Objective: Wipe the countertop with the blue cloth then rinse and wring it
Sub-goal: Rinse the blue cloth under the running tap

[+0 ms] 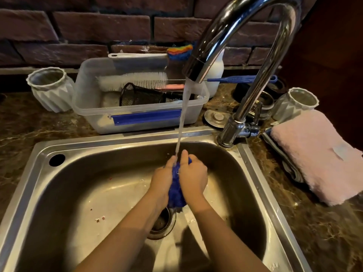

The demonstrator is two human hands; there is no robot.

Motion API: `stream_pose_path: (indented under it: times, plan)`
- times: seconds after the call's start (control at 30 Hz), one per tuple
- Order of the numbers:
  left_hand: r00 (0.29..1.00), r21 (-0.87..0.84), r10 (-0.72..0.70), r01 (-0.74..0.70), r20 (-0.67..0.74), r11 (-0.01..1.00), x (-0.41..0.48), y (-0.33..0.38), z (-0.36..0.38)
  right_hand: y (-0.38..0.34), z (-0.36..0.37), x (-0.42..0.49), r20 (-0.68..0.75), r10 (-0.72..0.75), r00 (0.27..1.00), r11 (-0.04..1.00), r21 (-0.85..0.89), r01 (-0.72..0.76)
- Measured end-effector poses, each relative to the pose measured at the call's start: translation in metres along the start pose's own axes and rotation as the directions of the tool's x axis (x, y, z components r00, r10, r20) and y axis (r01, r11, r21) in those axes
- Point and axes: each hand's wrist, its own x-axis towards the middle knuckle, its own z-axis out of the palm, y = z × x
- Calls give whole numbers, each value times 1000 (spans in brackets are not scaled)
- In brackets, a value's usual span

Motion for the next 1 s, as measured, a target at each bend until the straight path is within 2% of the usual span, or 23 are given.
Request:
stream_pose_path:
  times: [0.1, 0.17, 0.27, 0.4, 0.47, 0.53, 0.6, 0.73, 0.8, 0.87, 0.97, 1.0]
  plan:
    - [996, -96, -60, 66, 63, 993, 8, 10, -12, -8, 3, -38, 117, -158, 981, 981, -92, 169]
    - [991, -178, -94, 110, 97, 978, 2, 8, -9, -17, 4, -48, 84, -244, 966, 955, -153, 255]
    - [985, -211, -94, 123, 146, 970, -12, -4, 0, -18, 4, -19, 3, -146, 989, 984, -98, 146]
    - [997, -109, -47, 54, 64, 993, -12, -5, -4, -5, 2, -1, -11, -47, 999, 999, -13, 47]
    - [998, -91, -35, 39, 46, 995, -4, 3, -14, -4, 2, -26, 53, -98, 994, 994, -36, 100]
    - [994, -136, -77, 86, 76, 987, 1, 8, -20, -11, 3, -54, 101, -211, 972, 965, -137, 223]
    - [986, -183, -118, 138, 116, 973, -5, 6, -15, -18, 5, -51, 47, -247, 968, 945, -209, 251]
    - [976, -161, -138, 165, 167, 973, -20, -15, 0, -3, 2, 5, 8, -43, 999, 985, -169, 44]
    - [993, -41, -78, 82, 86, 996, -18, -15, -2, 18, 3, 14, 53, 16, 998, 995, -96, -11]
    - [996, 6, -54, 54, 71, 999, -14, -12, -8, 33, 3, 12, 139, 18, 990, 997, -71, -8]
    - [988, -144, -125, 138, 93, 980, -13, -5, -21, 47, -11, 8, 257, -31, 966, 981, -177, 78]
    - [984, -188, -147, 165, 105, 968, -13, -3, -25, 49, -18, 5, 313, -74, 947, 978, -162, 131]
